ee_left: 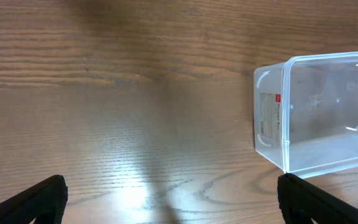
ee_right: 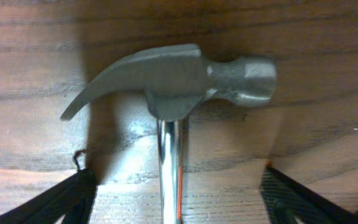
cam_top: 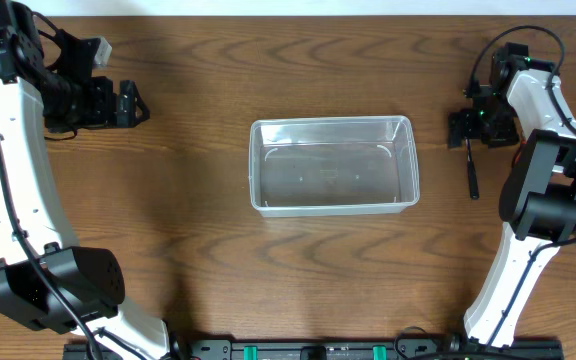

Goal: Pack container
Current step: 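Lower the right gripper onto the hammer handle below the head and close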

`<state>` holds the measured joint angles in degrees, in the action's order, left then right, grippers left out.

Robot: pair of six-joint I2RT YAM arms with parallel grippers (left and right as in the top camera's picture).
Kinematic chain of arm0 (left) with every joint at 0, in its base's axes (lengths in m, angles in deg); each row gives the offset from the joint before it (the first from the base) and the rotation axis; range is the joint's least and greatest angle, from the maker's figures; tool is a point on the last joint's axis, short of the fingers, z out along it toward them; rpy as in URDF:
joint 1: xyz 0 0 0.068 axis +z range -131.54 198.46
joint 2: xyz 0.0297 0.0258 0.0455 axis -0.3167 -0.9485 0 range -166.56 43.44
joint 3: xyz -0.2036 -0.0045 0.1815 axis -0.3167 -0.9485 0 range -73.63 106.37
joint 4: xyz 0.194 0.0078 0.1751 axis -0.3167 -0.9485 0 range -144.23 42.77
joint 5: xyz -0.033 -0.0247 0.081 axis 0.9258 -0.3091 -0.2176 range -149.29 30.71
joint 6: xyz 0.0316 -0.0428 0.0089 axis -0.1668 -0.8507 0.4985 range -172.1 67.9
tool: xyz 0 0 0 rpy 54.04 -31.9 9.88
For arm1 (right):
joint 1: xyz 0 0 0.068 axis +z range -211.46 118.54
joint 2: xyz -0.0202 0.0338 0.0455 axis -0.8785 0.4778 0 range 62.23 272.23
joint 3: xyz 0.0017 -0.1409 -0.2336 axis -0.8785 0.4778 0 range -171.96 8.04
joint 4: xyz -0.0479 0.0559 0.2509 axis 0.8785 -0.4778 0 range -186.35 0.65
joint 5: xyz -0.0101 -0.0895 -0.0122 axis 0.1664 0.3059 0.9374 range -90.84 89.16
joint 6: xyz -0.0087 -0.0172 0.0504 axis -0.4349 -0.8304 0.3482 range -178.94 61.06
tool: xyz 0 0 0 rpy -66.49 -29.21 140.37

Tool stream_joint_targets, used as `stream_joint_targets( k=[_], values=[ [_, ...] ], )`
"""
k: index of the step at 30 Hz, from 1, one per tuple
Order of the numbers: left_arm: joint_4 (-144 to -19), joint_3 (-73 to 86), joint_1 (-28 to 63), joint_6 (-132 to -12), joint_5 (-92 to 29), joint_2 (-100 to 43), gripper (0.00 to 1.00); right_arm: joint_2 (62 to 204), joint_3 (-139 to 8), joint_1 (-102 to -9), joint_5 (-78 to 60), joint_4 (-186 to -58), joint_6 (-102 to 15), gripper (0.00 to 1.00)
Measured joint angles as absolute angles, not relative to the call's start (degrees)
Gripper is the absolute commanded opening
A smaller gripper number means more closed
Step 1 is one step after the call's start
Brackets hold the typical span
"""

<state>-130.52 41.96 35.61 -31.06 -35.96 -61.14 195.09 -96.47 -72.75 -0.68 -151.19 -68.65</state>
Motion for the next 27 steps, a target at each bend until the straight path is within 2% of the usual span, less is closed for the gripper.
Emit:
stream_joint_targets(
  k=[6,16,27],
  values=[
    [-130.5,42.0,35.6,-31.1,-36.0,-61.1,0.98,195.1,-96.5,-72.7,-0.6,-150.7,-68.5,0.75],
    [-130.5,42.0,35.6,-31.1,-36.0,-61.1,0.98,195.2,-96.5,-72.7,-0.9,-149.7,-68.8,0.39],
    [-130.5,42.0,35.6,-31.1,-36.0,-61.1,0.98,195.2,-96.5,-72.7,-1.1,-149.5,-68.8,0.14]
  ],
)
